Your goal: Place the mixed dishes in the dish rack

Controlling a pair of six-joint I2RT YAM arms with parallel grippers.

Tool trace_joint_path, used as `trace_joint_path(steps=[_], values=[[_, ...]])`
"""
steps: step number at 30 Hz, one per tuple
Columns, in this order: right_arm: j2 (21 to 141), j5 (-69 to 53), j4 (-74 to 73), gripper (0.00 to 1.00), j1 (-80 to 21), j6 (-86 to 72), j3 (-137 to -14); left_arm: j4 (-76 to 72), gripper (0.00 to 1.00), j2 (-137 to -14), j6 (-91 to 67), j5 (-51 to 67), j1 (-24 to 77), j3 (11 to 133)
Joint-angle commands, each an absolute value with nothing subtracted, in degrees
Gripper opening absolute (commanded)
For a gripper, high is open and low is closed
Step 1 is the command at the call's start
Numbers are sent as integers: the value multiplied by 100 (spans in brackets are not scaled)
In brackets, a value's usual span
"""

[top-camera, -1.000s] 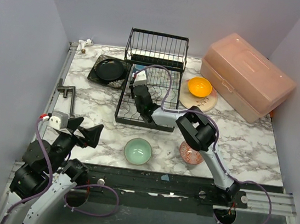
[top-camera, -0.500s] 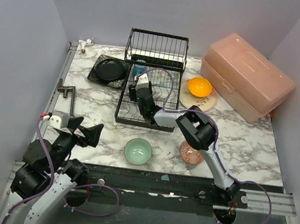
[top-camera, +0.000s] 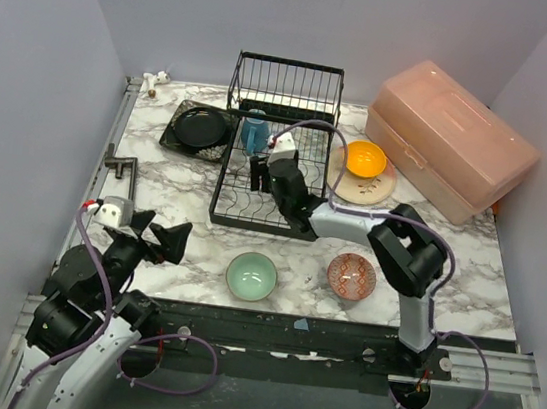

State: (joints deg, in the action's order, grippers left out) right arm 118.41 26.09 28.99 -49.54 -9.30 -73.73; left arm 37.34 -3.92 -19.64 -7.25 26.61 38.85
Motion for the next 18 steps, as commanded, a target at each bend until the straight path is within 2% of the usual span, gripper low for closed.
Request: trace_joint_path(steps=[1, 5, 10, 12, 13, 18], values=[[10912, 2202, 2016, 75, -4992, -1365, -6687, 3607, 99, -604, -1881, -480, 2528, 3846], [10165, 2041, 1069, 83, -4992, -1583, -6161, 3558, 99, -825, -1881, -427, 2490, 3833], [9348, 1944, -73, 85, -4994, -2182, -5823, 3597, 98, -1374, -1903, -124, 2487, 3863], [9078, 1646, -548, 90, -4992, -2408, -5779, 3638, 98, -1693, -1929, -1, 2493, 3908], [8925, 1518, -699, 99, -4992, -2486, -5712, 3644, 99, -1882, -1946, 142, 2496, 3939], [8312, 1184, -612, 100, -4993, -2708, -4941, 3451, 98, -2817, -2617, 955, 2496, 3962]])
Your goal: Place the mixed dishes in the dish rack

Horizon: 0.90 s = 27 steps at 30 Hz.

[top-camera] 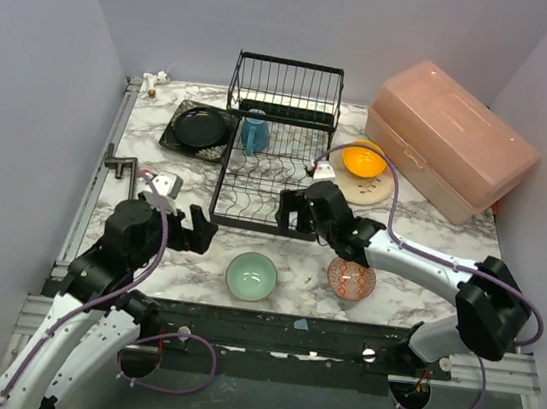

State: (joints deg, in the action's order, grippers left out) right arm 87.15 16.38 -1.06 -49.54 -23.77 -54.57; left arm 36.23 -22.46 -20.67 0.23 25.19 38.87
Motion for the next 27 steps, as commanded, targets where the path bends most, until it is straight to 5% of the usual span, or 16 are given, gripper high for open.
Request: trace_joint_path(steps=[1, 5, 13, 21, 27], values=[[8210, 1186, -676, 100, -4992, -2713, -4842, 3306, 97, -2979, -2815, 1305, 2496, 3903], [7739, 1506, -721, 100, -4988, -2722, -4525, 2600, 95, -3593, -3800, 2235, 2668, 3668], [6651, 1791, -501, 100, -4983, -2638, -4040, 2793, 94, -4338, -4500, 983, 4279, 3955], [6406, -580, -239, 100, -4983, -3204, -3677, 3559, 93, -4605, -4168, -224, 4590, 4146], [6304, -898, 251, 100, -4983, -3475, -3386, 3578, 84, -5128, -4118, -265, 4593, 3821]])
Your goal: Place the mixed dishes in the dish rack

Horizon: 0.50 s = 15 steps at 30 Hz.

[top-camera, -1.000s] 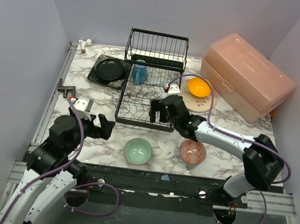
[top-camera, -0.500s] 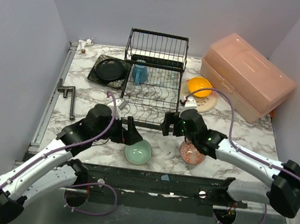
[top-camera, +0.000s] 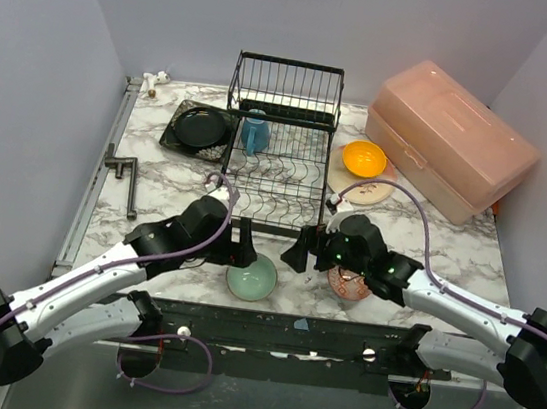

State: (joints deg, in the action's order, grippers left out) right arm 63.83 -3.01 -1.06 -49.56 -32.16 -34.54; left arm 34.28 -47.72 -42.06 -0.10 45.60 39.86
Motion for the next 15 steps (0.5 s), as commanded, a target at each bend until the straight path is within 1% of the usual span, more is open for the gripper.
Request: trace_joint_path(steps=[1, 6, 7, 10, 15], values=[[6351, -866, 213, 100, -4983, -3480, -3429, 3485, 81, -5254, -4143, -158, 4599, 3750], [6639, -1075, 165, 100, -4984, -3498, -3599, 3026, 69, -5708, -4249, -32, 4659, 3443], [6724, -1188, 175, 100, -4983, -3522, -3625, 2931, 64, -5750, -4254, -27, 4670, 3387], [7028, -1545, 165, 100, -4983, -3654, -3717, 2696, 55, -5906, -4269, -26, 4686, 3245], [7277, -2106, 574, 100, -4986, -3994, -3504, 2376, 32, -6029, -4293, -17, 4707, 3066]])
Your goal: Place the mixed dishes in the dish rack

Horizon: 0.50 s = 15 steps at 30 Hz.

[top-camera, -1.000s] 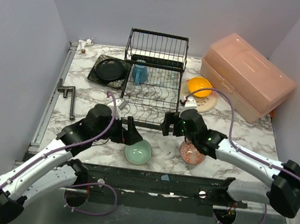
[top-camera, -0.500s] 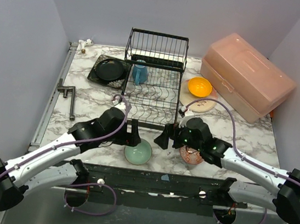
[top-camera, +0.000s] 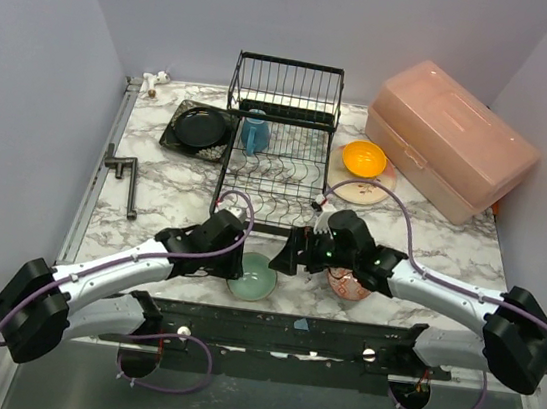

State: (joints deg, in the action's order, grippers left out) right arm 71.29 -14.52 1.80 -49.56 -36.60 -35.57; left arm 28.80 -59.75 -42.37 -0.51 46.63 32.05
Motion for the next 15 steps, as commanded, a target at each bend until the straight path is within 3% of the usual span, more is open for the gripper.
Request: trace_joint_path(steps=[1, 5, 15], values=[[7319, -2173, 624, 100, -4986, -4052, -3472, 2328, 27, -6010, -4310, -17, 4705, 3036], [7348, -2400, 837, 100, -4983, -4297, -3291, 2163, 0, -5747, -4394, -70, 4709, 2959], [5973, -2449, 1477, 100, -4983, -4747, -3135, 1147, 0, -3097, -5116, -41, 4592, 2374]])
